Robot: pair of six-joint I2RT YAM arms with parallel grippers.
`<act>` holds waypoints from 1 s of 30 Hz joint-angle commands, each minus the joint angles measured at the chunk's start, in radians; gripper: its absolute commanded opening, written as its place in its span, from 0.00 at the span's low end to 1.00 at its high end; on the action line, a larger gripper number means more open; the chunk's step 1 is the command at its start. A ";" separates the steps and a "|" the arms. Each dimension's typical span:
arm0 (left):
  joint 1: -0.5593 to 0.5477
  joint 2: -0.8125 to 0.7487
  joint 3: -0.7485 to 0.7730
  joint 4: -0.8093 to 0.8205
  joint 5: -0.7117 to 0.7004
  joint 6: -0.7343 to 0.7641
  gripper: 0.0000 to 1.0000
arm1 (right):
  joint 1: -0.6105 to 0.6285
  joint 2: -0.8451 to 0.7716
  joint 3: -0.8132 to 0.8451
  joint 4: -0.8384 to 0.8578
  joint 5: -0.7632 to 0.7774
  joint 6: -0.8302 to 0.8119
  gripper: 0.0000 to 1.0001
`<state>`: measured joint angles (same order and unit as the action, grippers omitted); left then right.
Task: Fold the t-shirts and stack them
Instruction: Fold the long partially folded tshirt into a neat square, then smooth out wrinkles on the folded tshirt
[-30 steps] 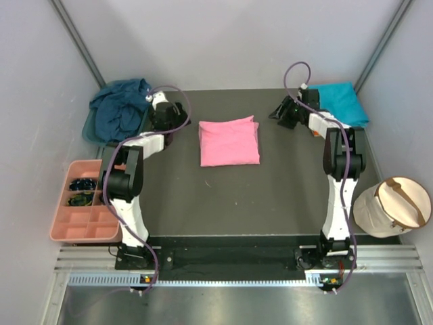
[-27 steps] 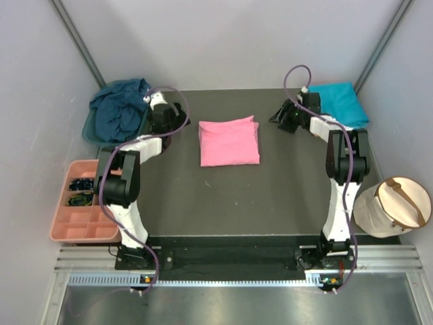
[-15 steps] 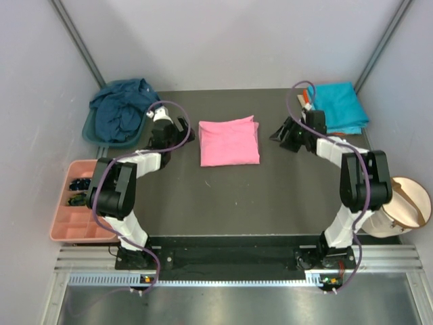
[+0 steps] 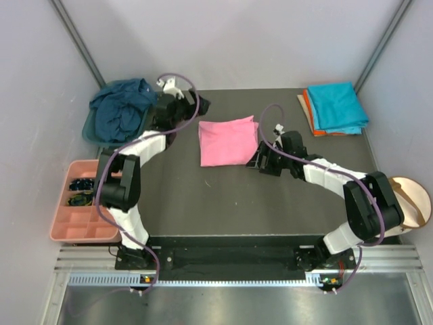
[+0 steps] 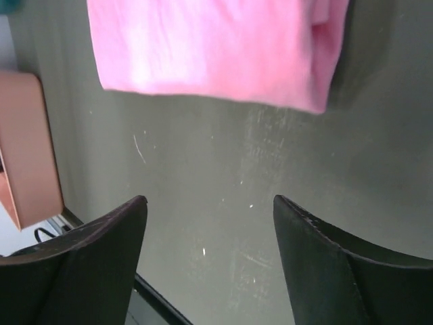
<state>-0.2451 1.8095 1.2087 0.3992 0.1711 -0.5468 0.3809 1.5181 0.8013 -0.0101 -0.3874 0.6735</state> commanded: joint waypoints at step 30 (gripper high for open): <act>-0.045 0.507 0.373 -0.178 0.046 0.107 0.99 | 0.093 0.424 0.321 0.026 0.113 -0.008 0.94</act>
<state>-0.3073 2.4184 1.7096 0.3611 0.3721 -0.4706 0.4778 1.8946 1.0756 0.1032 -0.3782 0.6914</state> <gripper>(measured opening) 0.989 0.937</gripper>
